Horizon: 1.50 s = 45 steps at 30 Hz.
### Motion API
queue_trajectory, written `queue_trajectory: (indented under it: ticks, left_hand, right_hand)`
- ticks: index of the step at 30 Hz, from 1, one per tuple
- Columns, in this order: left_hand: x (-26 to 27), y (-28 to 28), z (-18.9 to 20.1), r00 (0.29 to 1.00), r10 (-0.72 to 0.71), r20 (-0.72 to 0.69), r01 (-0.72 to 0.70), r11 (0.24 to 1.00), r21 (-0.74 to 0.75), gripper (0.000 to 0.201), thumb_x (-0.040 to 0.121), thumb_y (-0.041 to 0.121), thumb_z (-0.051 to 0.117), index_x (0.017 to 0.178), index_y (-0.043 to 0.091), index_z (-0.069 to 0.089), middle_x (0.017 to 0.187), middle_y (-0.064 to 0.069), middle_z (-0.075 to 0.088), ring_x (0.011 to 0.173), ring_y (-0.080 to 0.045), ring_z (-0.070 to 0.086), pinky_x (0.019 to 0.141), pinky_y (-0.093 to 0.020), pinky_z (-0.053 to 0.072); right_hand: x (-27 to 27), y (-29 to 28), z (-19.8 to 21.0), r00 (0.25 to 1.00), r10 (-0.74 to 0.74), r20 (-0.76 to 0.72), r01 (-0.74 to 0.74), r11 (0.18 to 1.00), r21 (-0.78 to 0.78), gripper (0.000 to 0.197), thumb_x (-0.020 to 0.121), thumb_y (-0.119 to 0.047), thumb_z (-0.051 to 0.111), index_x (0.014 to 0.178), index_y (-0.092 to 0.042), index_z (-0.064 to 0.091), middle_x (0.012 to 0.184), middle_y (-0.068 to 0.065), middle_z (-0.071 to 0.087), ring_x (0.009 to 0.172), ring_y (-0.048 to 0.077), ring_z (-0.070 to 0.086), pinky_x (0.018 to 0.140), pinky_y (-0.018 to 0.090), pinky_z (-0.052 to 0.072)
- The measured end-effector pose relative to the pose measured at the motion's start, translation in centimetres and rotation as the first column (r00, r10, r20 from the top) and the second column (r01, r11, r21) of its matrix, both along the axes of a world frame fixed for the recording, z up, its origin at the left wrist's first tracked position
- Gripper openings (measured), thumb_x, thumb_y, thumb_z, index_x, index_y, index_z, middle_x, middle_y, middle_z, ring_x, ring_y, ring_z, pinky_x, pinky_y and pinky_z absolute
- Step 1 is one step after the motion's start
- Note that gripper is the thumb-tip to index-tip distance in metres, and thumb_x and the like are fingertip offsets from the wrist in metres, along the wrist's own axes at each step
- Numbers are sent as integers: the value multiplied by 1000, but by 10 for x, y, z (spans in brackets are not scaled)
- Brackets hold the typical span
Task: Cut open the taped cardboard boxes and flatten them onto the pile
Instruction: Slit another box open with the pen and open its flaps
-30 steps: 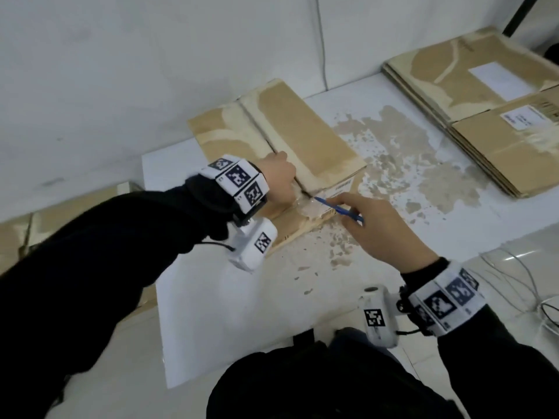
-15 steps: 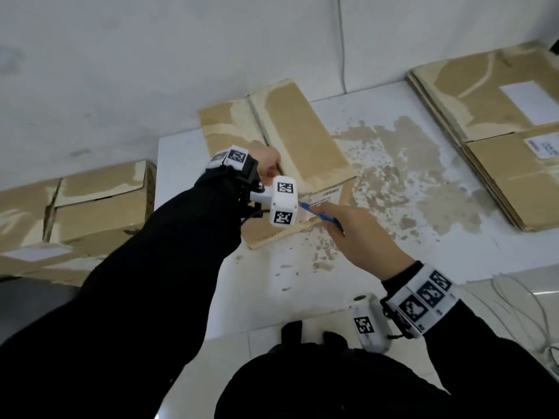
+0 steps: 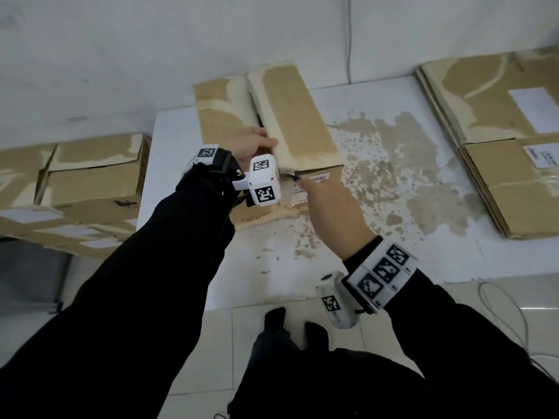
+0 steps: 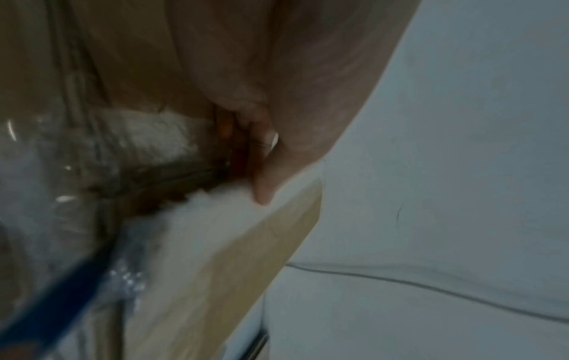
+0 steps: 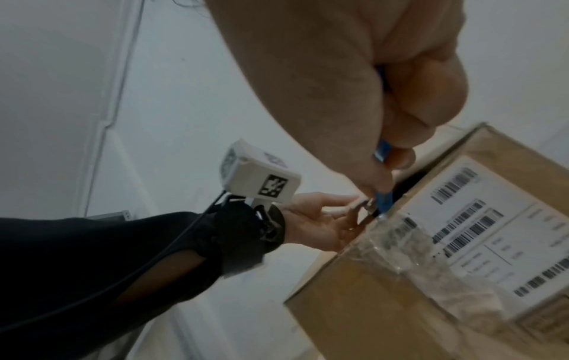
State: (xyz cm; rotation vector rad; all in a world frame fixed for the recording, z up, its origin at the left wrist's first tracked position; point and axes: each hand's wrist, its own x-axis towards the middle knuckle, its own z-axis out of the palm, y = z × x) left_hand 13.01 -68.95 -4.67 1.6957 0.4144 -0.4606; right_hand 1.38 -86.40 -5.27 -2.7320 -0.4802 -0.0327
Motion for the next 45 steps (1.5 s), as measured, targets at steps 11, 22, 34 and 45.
queue_trajectory:
  ticks: [11,22,34,45]
  left_hand:
    - [-15,-3,25,970,-243,16,217,893,393,27,81,10,72,95,20,51,98,-14,64,87,-30,63,89,-40,49]
    - [-28,13,55,769,-591,-246,416,169,893,30,91,31,52,118,18,54,119,-6,56,110,-29,50,97,-36,32]
    - [-61,-73,9,734,-673,87,390,524,757,65,66,58,76,113,23,49,107,5,47,105,-16,39,101,-35,23]
    - [-73,-70,5,737,-594,323,284,706,649,62,58,42,88,105,16,55,88,23,39,91,-5,31,90,-22,20]
  right_hand:
    - [17,-94,30,940,65,-335,108,875,472,17,99,-22,44,100,-19,61,75,4,68,45,7,42,43,17,34]
    - [31,-87,3,785,-88,-613,554,542,632,20,103,-22,31,96,-11,46,108,21,56,86,30,61,75,45,56]
    - [18,-102,-10,864,-101,-494,397,739,545,15,100,-17,40,100,-16,55,96,6,64,67,11,61,46,16,47]
    - [33,-143,11,894,74,-442,41,969,245,18,97,-24,48,106,-24,64,67,-1,62,50,12,47,50,23,39]
